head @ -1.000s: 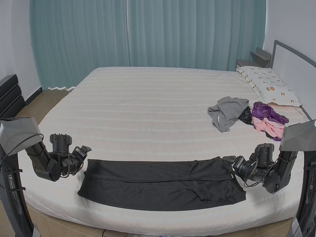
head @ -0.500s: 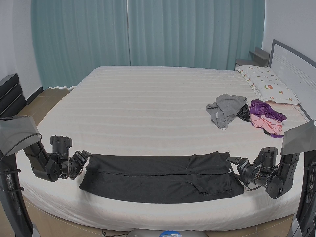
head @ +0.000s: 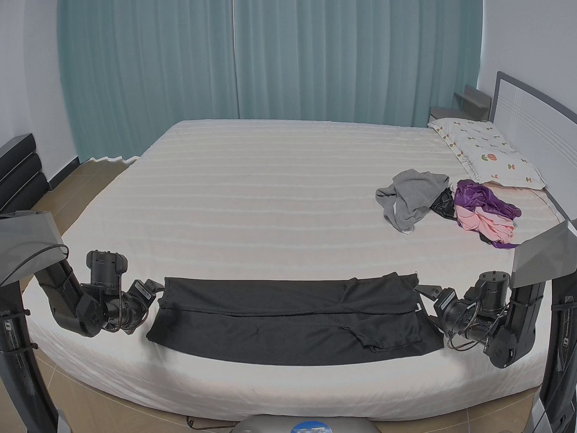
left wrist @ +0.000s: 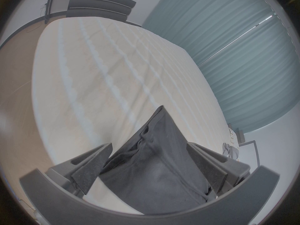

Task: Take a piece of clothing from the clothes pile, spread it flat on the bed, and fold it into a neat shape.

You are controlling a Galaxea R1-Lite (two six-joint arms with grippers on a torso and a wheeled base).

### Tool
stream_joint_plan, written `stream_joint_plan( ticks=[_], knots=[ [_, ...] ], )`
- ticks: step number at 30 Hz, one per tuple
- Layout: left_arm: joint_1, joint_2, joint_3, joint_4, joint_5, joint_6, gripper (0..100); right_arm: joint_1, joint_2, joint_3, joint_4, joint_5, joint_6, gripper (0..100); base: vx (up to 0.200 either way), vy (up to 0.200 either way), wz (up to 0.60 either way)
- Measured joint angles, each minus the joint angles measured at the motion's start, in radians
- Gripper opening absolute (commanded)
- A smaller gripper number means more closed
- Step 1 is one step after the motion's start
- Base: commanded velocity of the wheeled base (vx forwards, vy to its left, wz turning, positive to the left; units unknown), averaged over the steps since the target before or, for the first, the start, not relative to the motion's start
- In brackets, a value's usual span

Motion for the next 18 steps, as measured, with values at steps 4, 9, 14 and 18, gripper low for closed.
stream_joint_plan(
  ticks=[4,9,14,18],
  knots=[
    [-0.004,-0.015,0.038,0.009,0.002,0.000,100,-0.026,0.008,0.014,-0.013,0.003,0.001,100,0.000,0.000,0.00],
    [-0.015,-0.013,0.080,0.010,0.006,0.035,100,-0.033,0.015,0.024,-0.016,0.004,0.001,100,0.000,0.000,0.00],
    [-0.028,0.007,0.091,-0.003,0.020,0.053,100,-0.033,0.022,0.029,-0.017,0.004,-0.001,100,0.000,0.000,0.00],
    [-0.035,0.029,0.080,-0.026,0.037,0.055,100,-0.030,0.027,0.031,-0.017,0.003,-0.003,100,0.000,0.000,0.00]
  ],
)
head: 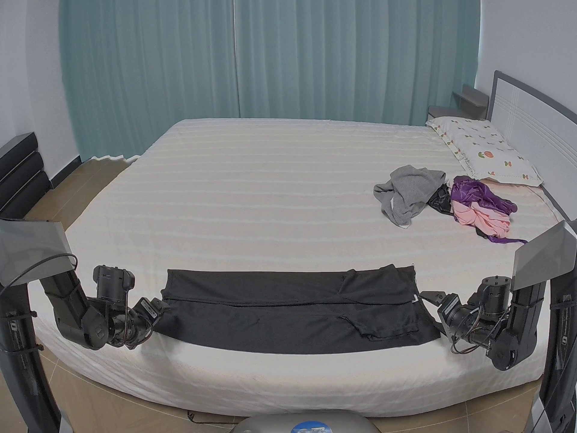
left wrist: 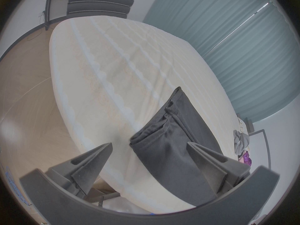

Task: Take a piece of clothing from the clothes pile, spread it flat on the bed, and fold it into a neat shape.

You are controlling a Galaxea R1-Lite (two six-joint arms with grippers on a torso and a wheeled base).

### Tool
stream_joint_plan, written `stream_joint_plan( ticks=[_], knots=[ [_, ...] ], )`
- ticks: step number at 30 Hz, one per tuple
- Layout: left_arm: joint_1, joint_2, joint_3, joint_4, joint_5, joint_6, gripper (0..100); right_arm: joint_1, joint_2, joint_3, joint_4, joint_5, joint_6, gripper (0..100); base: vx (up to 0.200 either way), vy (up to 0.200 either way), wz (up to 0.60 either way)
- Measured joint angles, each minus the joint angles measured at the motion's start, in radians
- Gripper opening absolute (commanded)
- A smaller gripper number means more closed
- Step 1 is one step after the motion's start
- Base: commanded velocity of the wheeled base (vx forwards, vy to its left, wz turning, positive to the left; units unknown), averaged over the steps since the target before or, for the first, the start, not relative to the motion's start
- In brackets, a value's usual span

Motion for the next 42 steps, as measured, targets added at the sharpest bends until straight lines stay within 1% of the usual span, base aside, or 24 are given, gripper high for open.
stream_joint_plan(
  ticks=[4,5,10,17,32,33,39,42],
  knots=[
    [-0.010,0.020,-0.014,-0.009,0.003,0.013,100,0.000,0.002,0.000,0.000,0.000,0.000,100,0.000,0.000,0.00],
    [-0.011,0.026,-0.022,-0.009,0.005,0.017,0,0.001,0.002,0.000,0.000,0.000,0.000,100,0.000,0.000,0.00],
    [-0.009,0.054,-0.058,-0.010,0.032,0.028,0,0.001,0.003,-0.001,0.000,0.001,-0.001,100,0.000,0.000,0.00],
    [-0.001,0.071,-0.041,-0.004,0.084,0.035,0,0.001,0.004,-0.002,0.000,0.001,-0.001,100,0.000,0.000,0.00],
    [0.005,0.069,-0.025,0.000,0.088,0.035,0,0.000,0.004,-0.002,0.000,0.004,-0.001,100,0.000,0.000,0.00],
    [0.005,0.067,-0.024,0.000,0.086,0.035,100,0.000,0.004,-0.002,0.000,0.005,0.000,100,0.000,0.000,0.00],
    [0.007,0.048,-0.015,-0.001,0.073,0.030,100,-0.009,0.000,-0.003,0.001,0.006,0.002,100,0.000,0.000,0.00],
    [0.017,0.023,-0.015,-0.003,0.050,0.026,100,-0.028,-0.006,-0.002,0.001,0.006,0.001,100,0.000,0.000,0.00]
  ],
)
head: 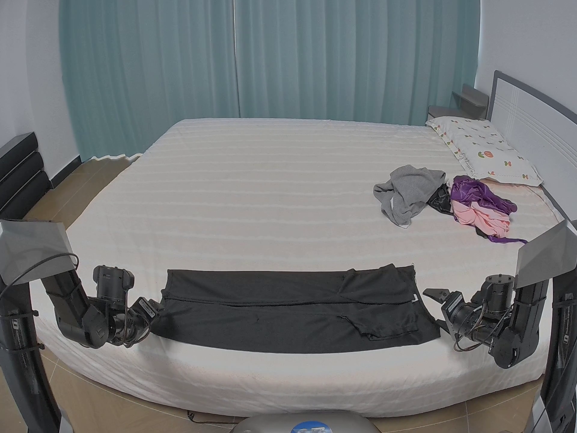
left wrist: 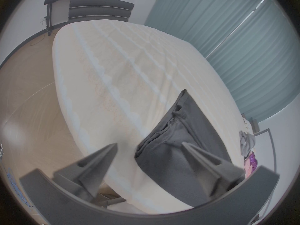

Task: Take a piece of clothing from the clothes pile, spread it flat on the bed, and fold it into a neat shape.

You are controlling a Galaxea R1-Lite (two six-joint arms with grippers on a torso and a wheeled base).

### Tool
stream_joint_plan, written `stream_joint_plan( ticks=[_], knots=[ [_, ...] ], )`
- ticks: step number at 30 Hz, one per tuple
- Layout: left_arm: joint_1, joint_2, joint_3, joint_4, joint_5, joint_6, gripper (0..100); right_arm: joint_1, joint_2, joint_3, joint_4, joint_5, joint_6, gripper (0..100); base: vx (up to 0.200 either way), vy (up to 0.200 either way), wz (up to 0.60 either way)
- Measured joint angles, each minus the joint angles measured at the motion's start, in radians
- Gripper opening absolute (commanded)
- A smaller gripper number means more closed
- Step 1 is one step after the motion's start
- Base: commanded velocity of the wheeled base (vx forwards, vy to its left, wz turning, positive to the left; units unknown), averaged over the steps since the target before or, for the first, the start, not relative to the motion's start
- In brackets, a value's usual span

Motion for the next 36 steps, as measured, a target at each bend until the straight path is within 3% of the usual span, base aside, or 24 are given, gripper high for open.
stream_joint_plan(
  ticks=[8,17,25,36],
  knots=[
    [0.027,-0.076,-0.034,0.005,-0.063,-0.003,100,-0.083,-0.011,-0.023,0.000,0.021,0.000,100,0.000,0.000,0.00],
    [0.027,-0.041,-0.271,0.088,-0.103,0.021,100,-0.096,0.007,-0.038,0.000,0.025,-0.002,100,0.000,0.000,0.00],
    [0.025,0.103,-0.461,0.163,-0.178,0.185,100,-0.087,0.024,-0.039,0.000,0.022,-0.028,100,0.000,0.000,0.00],
    [0.017,0.223,-0.532,0.165,-0.154,0.321,100,-0.078,0.040,-0.036,0.000,0.020,-0.043,100,0.000,0.000,0.00]
  ],
)
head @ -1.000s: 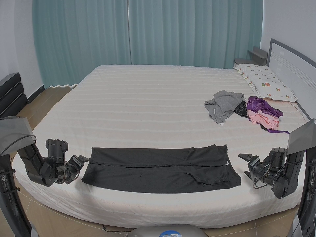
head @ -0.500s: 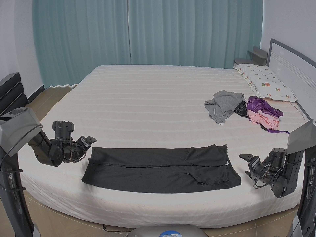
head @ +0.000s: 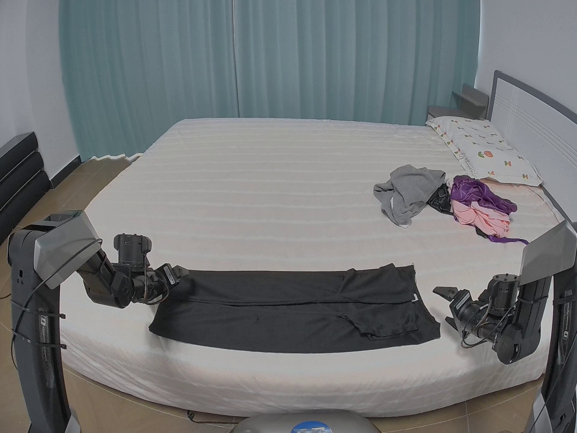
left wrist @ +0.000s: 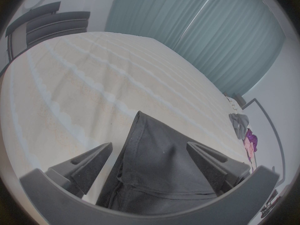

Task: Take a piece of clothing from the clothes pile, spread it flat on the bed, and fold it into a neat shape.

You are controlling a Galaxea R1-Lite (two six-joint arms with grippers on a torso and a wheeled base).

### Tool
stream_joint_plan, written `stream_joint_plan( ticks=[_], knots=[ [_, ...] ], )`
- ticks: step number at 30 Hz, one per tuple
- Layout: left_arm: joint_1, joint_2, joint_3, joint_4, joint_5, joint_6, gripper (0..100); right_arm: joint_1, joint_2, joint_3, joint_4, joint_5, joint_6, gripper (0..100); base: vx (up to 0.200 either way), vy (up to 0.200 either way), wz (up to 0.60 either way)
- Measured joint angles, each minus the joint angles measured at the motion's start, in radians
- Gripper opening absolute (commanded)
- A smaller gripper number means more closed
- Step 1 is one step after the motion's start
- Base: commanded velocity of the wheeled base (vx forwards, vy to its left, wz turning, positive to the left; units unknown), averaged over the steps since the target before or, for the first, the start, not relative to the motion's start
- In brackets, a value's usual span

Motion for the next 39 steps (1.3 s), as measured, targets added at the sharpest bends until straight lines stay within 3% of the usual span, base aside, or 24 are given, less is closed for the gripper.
stream_joint_plan(
  ticks=[14,15,39],
  knots=[
    [-0.022,0.033,0.067,-0.087,0.009,0.013,100,0.008,0.013,0.000,0.000,-0.013,-0.013,100,0.000,0.000,0.00],
    [-0.023,0.033,0.069,-0.089,0.009,0.013,0,0.008,0.013,0.000,0.000,-0.013,-0.014,100,0.000,0.000,0.00],
    [-0.016,-0.027,0.126,-0.086,0.029,-0.021,0,0.004,0.014,-0.001,0.000,-0.011,-0.017,100,0.000,0.000,0.00]
  ],
)
